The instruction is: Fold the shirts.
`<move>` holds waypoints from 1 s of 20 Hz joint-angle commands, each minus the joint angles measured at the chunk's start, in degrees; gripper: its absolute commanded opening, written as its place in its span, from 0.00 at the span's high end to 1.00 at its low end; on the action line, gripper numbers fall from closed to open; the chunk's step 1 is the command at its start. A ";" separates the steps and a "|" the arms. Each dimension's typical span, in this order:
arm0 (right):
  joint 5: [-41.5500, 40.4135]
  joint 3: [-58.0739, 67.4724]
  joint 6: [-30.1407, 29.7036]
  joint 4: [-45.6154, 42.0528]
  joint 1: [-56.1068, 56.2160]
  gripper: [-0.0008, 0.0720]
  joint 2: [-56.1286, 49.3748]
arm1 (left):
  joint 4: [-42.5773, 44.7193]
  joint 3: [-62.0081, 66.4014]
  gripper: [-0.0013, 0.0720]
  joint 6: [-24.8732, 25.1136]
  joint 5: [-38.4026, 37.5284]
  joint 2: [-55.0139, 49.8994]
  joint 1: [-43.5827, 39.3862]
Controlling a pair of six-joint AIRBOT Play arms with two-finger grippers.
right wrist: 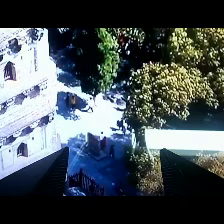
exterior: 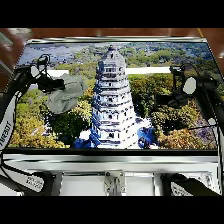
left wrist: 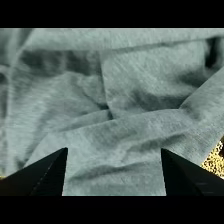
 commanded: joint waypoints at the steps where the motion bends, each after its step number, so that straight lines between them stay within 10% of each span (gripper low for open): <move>1: -0.63 -0.02 -0.24 -0.17 0.00 0.05 -1.22 | -4.57 1.33 0.00 1.68 -2.56 -5.20 0.94; 6: -1.11 -0.02 -0.20 0.13 0.00 0.05 -1.25 | -2.91 1.38 0.02 1.66 -3.45 -7.50 1.01; 11: -1.03 -0.02 -0.15 0.74 0.00 0.05 -1.22 | -3.34 1.44 0.93 1.95 -3.85 -7.58 0.96; 20: 5.75 0.00 -0.42 0.98 0.00 0.05 -1.09 | -5.11 16.48 0.93 3.39 -10.25 11.26 -1.66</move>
